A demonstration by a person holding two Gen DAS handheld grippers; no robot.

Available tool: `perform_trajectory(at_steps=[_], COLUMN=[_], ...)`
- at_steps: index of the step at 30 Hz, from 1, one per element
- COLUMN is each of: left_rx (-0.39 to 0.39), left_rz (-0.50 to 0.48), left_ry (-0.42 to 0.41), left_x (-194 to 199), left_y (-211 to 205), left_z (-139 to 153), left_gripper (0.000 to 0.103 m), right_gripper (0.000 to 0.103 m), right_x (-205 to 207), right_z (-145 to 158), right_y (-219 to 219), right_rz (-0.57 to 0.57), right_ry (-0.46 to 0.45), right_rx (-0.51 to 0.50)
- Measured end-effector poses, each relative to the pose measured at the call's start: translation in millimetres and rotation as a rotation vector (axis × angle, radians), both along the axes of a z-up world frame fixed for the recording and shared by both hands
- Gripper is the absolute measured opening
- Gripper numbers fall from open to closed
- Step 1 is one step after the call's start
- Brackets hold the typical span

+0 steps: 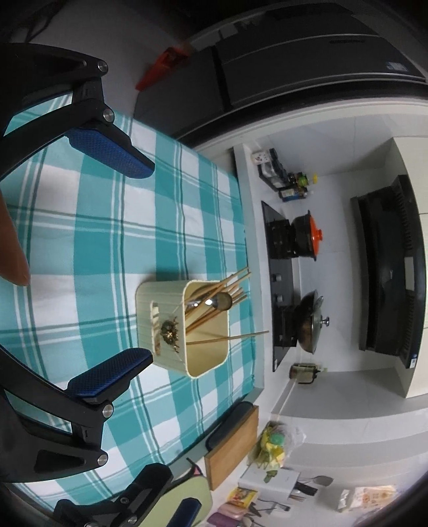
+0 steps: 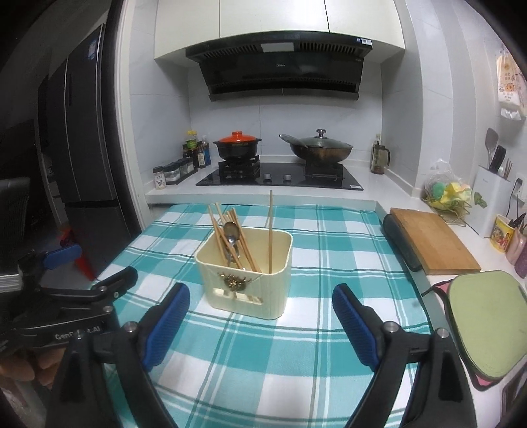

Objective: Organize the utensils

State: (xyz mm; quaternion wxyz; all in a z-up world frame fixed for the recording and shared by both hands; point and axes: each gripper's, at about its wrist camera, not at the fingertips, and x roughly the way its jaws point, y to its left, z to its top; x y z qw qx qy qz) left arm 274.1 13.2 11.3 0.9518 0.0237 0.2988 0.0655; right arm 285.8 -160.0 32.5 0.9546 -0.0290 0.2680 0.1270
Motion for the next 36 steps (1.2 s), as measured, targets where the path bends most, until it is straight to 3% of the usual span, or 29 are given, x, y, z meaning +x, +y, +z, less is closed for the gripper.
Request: perform_trajectory(at_steps=[12, 36], left_rx=[-0.029, -0.068], left_rz=[-0.010, -0.013], left_ry=[-0.028, -0.004], left_x=[-48.2, -58.0], left_y=[-0.8, -2.3], left_z=[13.8, 14.7], left_gripper=[0.102, 0.103], right_gripper=[0.091, 0.091], right_x=[-43.4, -71.0], right_z=[2.0, 14.2], right_y=[7.0, 10.9], right_rz=[0.000, -0.048], right_ry=[0.006, -0.008], right_rx=[-0.003, -0.039])
